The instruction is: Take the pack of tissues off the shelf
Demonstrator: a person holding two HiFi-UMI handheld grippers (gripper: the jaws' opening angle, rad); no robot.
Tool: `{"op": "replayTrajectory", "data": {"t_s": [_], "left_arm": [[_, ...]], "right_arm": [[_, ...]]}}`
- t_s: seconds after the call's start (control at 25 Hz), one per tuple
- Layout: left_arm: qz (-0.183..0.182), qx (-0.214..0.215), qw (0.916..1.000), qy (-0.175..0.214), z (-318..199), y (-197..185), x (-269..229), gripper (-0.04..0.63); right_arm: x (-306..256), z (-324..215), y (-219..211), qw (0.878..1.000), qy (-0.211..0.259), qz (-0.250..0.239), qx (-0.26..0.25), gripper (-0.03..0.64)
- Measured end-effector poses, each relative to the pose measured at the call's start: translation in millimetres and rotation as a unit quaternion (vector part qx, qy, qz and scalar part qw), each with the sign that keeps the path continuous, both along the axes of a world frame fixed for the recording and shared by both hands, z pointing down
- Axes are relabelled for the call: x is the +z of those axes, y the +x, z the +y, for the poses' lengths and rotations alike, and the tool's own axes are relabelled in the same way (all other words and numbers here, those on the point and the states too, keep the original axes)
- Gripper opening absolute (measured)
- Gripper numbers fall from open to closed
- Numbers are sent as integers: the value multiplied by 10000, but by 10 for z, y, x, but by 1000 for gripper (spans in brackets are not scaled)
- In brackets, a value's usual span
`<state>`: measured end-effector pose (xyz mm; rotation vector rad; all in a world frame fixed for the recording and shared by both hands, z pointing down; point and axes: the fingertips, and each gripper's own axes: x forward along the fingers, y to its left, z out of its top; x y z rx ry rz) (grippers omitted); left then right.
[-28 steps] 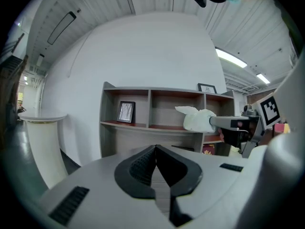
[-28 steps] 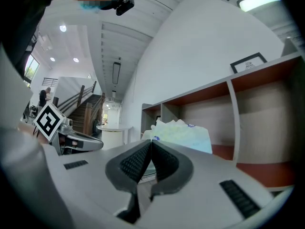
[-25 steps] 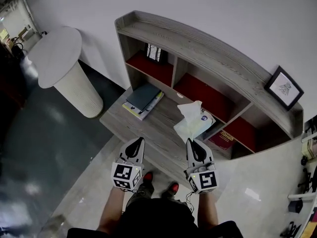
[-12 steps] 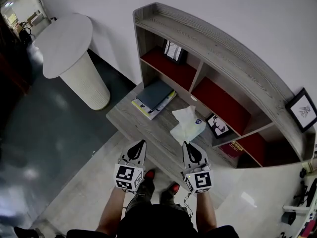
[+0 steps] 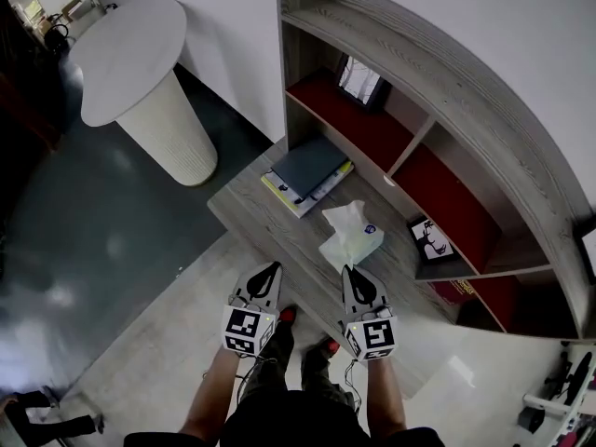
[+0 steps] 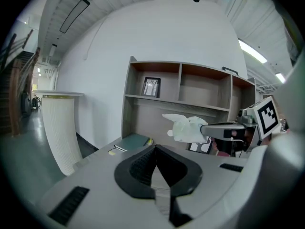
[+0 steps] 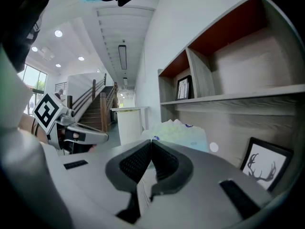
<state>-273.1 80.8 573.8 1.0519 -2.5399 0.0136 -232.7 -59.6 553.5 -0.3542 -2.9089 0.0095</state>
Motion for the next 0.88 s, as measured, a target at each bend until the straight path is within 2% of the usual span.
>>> {"op": "replayTrajectory", "data": {"t_s": [0.48,0.88], "left_arm": [[616,-76,9978,-213,163,-7,752,8],[978,-12,9948,-283,204,-16,1237,8]], "right_arm": [[841,297,-224,9971,-229,691,-239,29],[1482,353,-320,9930,-60,1167,-165,29]]}}
